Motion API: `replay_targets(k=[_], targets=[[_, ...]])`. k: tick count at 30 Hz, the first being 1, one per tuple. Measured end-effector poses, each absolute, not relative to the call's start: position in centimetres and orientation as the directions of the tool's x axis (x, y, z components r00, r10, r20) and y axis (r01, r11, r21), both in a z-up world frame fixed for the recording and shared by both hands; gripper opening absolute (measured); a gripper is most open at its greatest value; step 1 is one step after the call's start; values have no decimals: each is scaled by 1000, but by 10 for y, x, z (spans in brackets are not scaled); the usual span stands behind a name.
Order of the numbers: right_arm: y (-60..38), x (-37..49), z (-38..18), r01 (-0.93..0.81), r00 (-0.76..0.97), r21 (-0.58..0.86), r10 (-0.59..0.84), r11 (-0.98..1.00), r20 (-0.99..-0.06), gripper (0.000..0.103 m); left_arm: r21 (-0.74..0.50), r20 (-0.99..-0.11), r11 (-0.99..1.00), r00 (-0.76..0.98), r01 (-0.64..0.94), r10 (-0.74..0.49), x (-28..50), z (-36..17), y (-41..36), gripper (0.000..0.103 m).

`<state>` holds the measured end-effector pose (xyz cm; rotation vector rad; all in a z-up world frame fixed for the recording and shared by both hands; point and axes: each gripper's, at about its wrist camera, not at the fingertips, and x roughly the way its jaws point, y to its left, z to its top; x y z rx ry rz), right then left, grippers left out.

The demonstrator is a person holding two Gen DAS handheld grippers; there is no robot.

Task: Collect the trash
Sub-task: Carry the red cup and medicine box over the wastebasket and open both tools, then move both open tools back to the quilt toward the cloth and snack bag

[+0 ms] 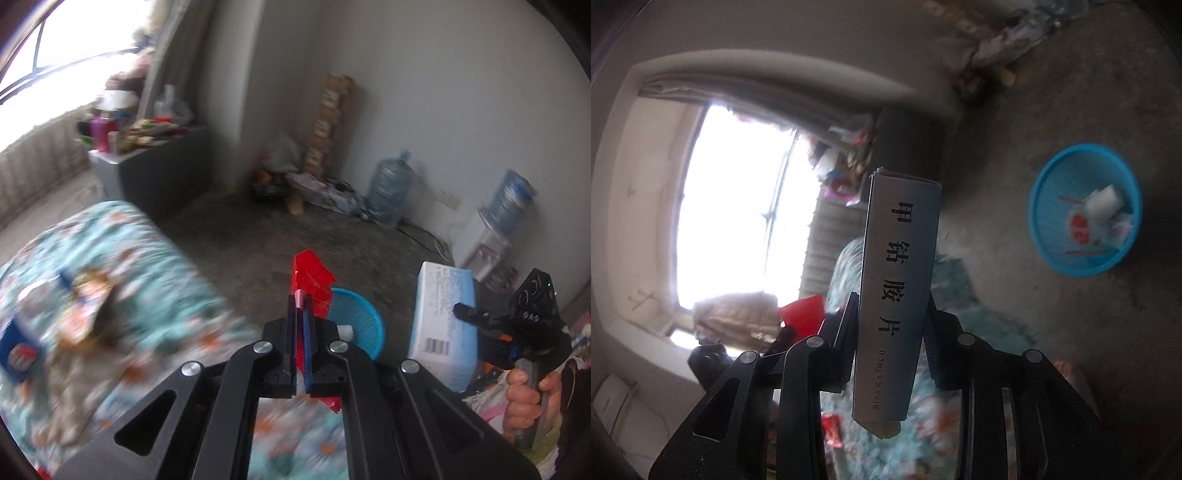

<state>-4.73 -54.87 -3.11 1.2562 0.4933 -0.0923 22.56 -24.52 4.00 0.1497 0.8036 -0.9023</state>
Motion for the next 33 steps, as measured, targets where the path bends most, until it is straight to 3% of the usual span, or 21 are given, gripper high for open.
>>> replay_targets(k=[5, 11, 14, 16, 18, 20, 22, 29, 33], targets=[[-591, -55, -75, 509, 836, 816, 68, 274, -545, 30, -204, -776, 555, 213, 806, -593, 251, -5, -358, 3], [-611, -10, -136, 601, 780, 771, 53, 210, -623, 31, -197, -841, 518, 129, 832, -526, 272, -62, -446, 4], [-624, 8, -161, 623, 761, 752, 56, 214, -647, 37, -229, -854, 528, 92, 818, -512, 285, -88, -473, 5], [-633, 23, -183, 631, 753, 743, 57, 223, -656, 64, -216, -892, 560, 72, 800, -446, 296, -112, -490, 28], [-637, 31, -207, 700, 688, 679, 46, 220, -724, 65, -205, -911, 593, 70, 779, -407, 305, -128, -498, 38], [-636, 29, -223, 753, 633, 631, 58, 185, -772, 65, -190, -917, 608, 82, 771, -391, 307, -134, -493, 39], [-630, 17, -224, 746, 649, 650, 59, 143, -758, 65, -188, -911, 609, 95, 771, -401, 305, -130, -484, 47], [-606, -23, -177, 703, 699, 686, -7, 186, -715, 68, -214, -842, 599, 165, 772, -513, 290, -66, -419, 59], [-589, -27, -149, 682, 715, 693, -17, 235, -698, 77, -251, -773, 585, 204, 771, -600, 273, -16, -363, 71]])
